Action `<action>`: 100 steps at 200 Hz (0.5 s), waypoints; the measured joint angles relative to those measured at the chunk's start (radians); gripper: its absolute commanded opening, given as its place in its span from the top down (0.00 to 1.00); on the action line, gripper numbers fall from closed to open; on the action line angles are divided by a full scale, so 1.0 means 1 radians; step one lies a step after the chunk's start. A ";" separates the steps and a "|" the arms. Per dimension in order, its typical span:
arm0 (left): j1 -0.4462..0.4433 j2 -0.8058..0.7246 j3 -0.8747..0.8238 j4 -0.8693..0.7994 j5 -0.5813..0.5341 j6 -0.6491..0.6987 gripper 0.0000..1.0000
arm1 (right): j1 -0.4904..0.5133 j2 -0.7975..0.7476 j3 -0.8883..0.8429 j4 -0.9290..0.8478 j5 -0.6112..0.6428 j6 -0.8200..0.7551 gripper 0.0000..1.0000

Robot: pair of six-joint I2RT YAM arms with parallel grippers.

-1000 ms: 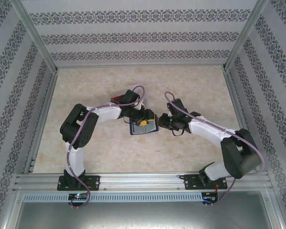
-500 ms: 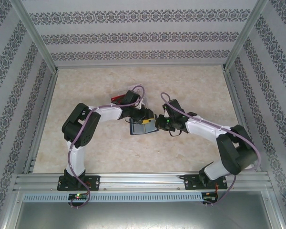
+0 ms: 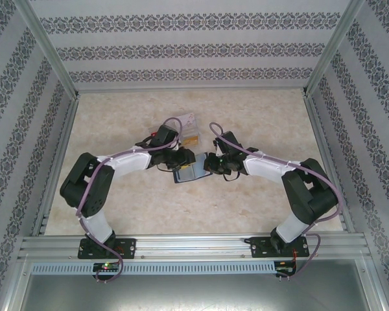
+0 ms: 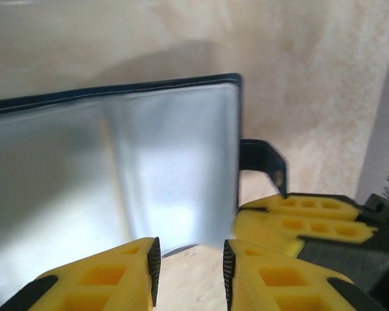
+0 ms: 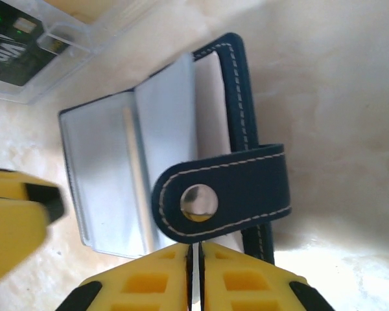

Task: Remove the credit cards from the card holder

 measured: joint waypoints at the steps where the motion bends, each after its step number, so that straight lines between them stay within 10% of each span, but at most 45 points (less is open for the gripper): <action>1: 0.002 -0.004 -0.004 -0.003 -0.004 0.000 0.65 | 0.000 0.000 0.000 -0.003 0.001 0.000 0.82; 100: 0.042 -0.146 -0.084 -0.137 -0.191 0.047 0.58 | 0.107 -0.047 0.165 -0.120 0.047 -0.060 0.66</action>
